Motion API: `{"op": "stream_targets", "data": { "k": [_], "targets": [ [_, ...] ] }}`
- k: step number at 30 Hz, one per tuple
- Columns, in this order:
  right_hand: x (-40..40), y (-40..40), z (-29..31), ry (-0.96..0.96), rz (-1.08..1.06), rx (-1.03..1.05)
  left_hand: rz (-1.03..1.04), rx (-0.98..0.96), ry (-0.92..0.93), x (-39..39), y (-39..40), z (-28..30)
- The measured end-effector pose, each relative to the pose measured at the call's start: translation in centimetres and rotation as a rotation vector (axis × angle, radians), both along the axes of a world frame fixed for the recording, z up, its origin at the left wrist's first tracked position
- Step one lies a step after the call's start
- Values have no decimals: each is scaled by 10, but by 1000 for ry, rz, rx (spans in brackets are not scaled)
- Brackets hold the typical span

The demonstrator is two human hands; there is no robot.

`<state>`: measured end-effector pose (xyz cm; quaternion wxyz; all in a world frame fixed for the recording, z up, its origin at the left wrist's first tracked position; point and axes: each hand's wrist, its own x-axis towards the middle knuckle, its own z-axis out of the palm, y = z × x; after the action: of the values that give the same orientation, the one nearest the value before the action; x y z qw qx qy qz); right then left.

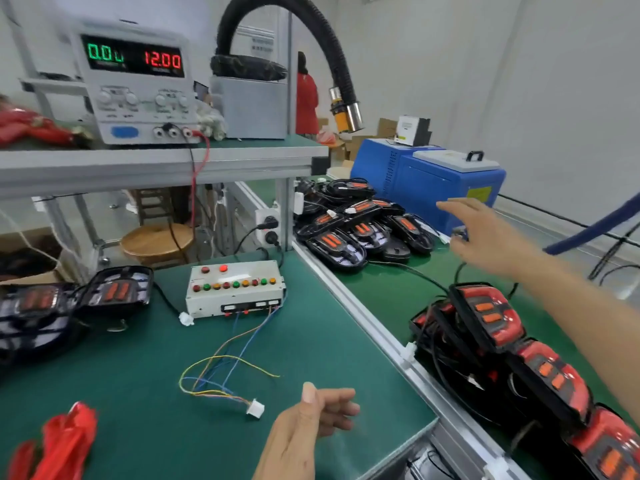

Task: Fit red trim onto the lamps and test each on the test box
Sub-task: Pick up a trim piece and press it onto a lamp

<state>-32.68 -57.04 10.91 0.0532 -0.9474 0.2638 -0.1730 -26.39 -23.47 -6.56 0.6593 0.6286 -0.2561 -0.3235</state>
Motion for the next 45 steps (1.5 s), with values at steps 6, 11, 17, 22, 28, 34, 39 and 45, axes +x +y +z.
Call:
{"op": "stream_targets", "data": {
  "k": [6,11,17,22,28,34,39,45],
  "targets": [
    [65,186,-58,-605,427,509,258,76,-95,20,61,14],
    [110,309,-142,-461,412,945,488,144,-236,65,141,22],
    [119,380,-206,-254,398,1114,741,359,-351,126,229,30],
    [118,399,-227,-216,363,959,1081,529,-416,196,280,25],
    [120,399,-245,-255,374,783,1241,825,-214,296,338,16],
    [127,400,-250,-234,362,758,1106,811,-121,333,360,-12],
    [129,401,-242,-213,356,812,1156,607,-125,334,366,-24],
    [133,403,-220,-151,444,884,1178,546,-119,334,372,-28]
  ]
}}
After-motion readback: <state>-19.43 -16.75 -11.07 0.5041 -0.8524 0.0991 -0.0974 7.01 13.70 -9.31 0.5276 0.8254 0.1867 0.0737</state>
